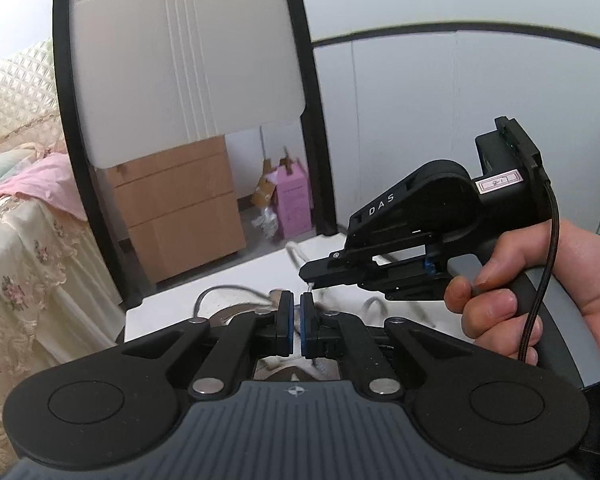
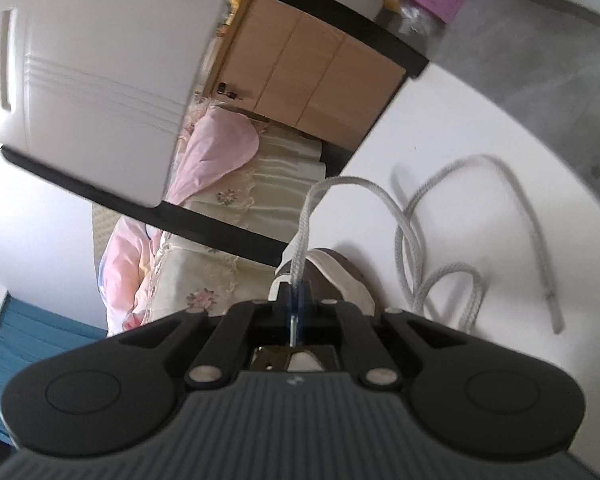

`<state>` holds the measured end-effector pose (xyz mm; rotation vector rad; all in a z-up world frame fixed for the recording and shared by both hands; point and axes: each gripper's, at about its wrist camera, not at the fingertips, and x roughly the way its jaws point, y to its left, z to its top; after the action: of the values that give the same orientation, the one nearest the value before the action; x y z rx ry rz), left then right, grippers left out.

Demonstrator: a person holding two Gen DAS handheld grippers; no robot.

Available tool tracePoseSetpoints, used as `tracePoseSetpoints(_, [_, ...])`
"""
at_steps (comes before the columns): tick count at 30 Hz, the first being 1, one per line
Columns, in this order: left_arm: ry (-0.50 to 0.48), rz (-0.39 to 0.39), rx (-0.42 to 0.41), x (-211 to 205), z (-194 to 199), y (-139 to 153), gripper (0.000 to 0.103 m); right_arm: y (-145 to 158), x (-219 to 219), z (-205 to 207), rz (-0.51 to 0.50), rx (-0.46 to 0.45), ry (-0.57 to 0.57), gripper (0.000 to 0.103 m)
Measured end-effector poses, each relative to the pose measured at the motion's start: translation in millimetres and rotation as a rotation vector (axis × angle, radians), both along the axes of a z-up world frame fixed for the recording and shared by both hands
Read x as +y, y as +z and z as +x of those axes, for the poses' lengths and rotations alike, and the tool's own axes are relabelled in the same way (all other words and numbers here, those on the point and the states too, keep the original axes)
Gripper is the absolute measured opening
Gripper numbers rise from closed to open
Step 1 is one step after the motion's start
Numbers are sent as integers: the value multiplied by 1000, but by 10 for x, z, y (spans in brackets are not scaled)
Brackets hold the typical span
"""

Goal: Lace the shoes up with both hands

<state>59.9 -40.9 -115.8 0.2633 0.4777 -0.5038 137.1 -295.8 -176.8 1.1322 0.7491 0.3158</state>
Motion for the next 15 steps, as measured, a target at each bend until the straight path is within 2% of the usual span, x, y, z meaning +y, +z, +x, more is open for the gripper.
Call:
tracePoseSetpoints(4, [29, -8, 22, 29, 121, 61, 4, -48, 17, 50, 23, 23, -2, 4])
tracePoseSetpoints(8, [36, 66, 39, -39, 321, 80, 4, -26, 42, 67, 57, 21, -3, 4])
tracePoseSetpoints(15, [-33, 163, 91, -224, 562, 110, 4, 0, 66, 75, 90, 41, -23, 4])
